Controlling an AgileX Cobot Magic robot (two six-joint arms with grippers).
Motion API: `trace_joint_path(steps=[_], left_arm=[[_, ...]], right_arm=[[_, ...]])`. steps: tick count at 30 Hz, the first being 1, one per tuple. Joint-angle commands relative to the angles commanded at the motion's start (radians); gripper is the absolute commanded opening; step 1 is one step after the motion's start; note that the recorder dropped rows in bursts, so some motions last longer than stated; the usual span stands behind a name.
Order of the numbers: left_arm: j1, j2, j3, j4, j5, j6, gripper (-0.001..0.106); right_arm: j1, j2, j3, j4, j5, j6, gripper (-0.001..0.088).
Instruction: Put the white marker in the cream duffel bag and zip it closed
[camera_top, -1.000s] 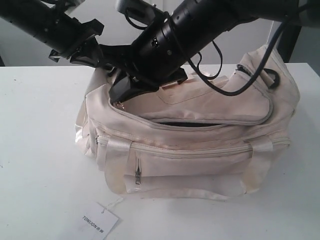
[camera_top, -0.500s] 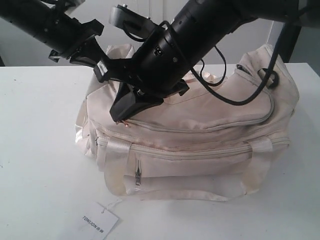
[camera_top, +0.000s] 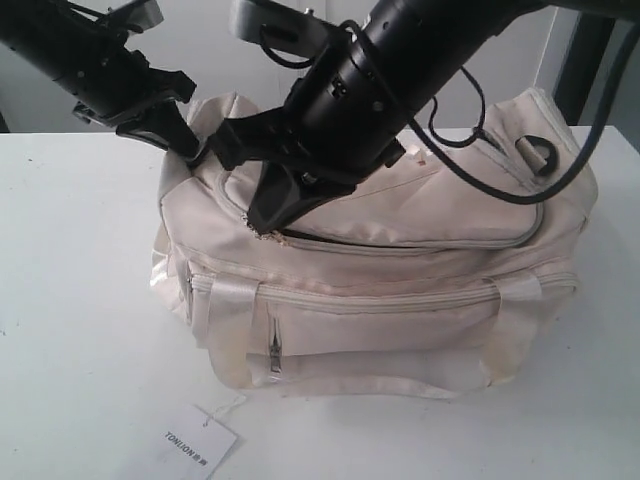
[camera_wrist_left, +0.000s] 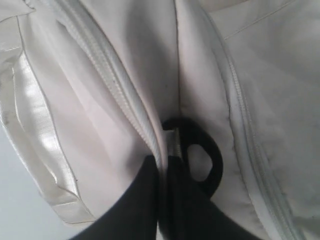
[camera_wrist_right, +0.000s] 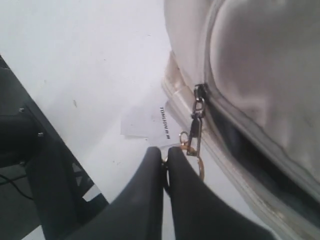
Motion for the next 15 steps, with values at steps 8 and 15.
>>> trace_joint_path(steps=[8, 15], left_arm=[[0.0, 0.0, 0.0, 0.039, -0.007, 0.0, 0.0], [0.0, 0.0, 0.0, 0.065, -0.005, -0.002, 0.0]], right_arm=[[0.0, -0.03, 0.0, -0.225, 0.0, 0.088, 0.0], [0.0, -0.042, 0.0, -0.381, 0.0, 0.1, 0.0]])
